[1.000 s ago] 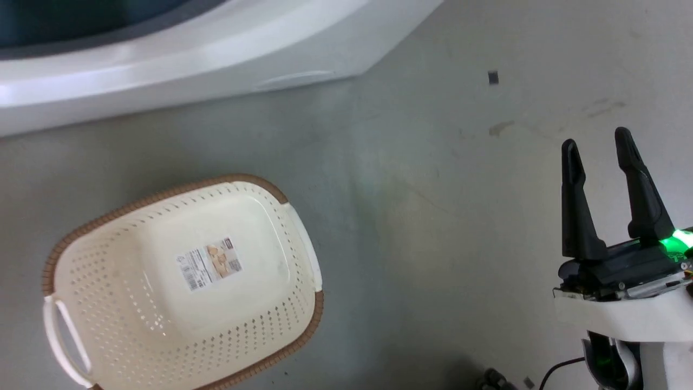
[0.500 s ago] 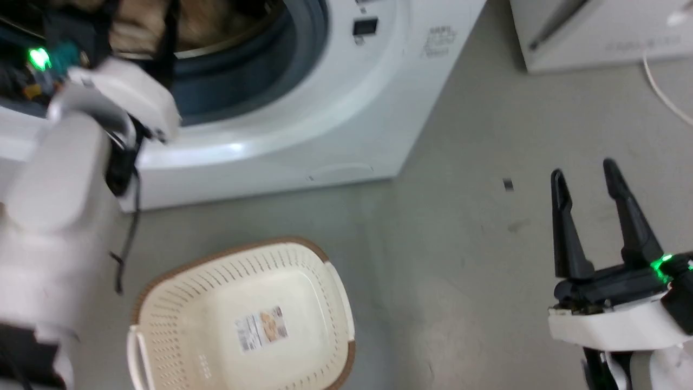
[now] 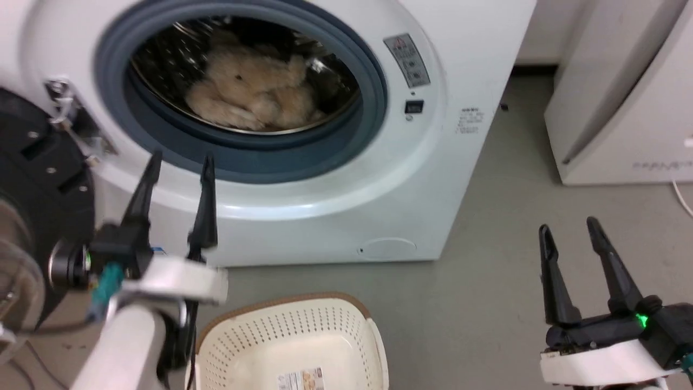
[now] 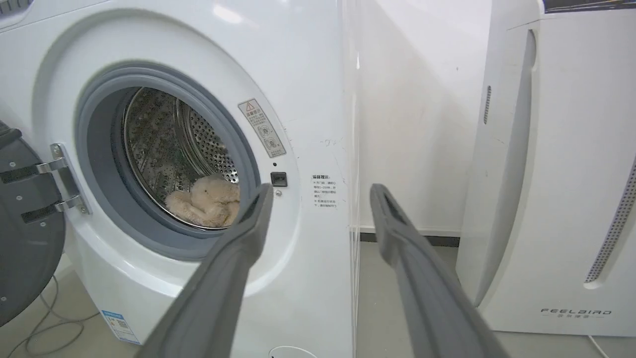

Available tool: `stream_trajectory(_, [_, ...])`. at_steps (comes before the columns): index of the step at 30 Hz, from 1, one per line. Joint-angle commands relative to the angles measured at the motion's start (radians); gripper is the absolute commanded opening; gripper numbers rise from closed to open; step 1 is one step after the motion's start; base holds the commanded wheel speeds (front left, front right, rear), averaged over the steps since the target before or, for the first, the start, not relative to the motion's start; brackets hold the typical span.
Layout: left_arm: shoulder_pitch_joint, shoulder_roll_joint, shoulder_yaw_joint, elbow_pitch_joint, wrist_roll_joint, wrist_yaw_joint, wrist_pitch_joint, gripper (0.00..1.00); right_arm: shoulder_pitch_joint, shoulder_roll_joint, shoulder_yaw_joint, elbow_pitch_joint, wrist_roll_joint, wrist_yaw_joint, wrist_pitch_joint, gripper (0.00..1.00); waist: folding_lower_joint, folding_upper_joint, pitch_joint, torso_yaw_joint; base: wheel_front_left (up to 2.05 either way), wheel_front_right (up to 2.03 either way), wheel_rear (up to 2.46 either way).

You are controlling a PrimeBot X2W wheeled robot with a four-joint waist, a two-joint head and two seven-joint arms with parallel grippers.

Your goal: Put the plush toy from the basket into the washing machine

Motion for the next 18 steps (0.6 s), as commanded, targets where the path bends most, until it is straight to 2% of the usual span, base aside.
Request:
stream_trajectory(1, [0.084,-0.01,0.015,-0.051,0.023,0.019,-0.004,1.0,0.023,0.0,0.005,0.008,-0.003,-0.001,-0.004,1.0,0.0002,-0.0001,-0.047,0.027,0.0,0.0,0.0])
stream_trajectory(7, [0.274,-0.051,0.032,-0.123,0.047,0.051,-0.004,1.0,0.053,0.0,0.013,0.019,0.005,-0.001,-0.004,1.0,0.0002,-0.0001,-0.088,0.037,0.0,0.0,0.0])
stream_trajectory(11, [0.356,-0.07,0.023,-0.129,0.064,0.053,-0.004,1.0,0.068,0.0,0.017,0.028,0.01,-0.001,-0.004,1.0,0.0002,-0.0001,-0.102,0.042,0.0,0.0,0.0])
stream_trajectory(18, [0.407,-0.094,0.02,-0.123,0.081,0.046,-0.004,1.0,0.084,0.0,0.02,0.045,0.017,-0.001,-0.004,1.0,0.0002,-0.0001,-0.112,0.049,0.0,0.0,0.0])
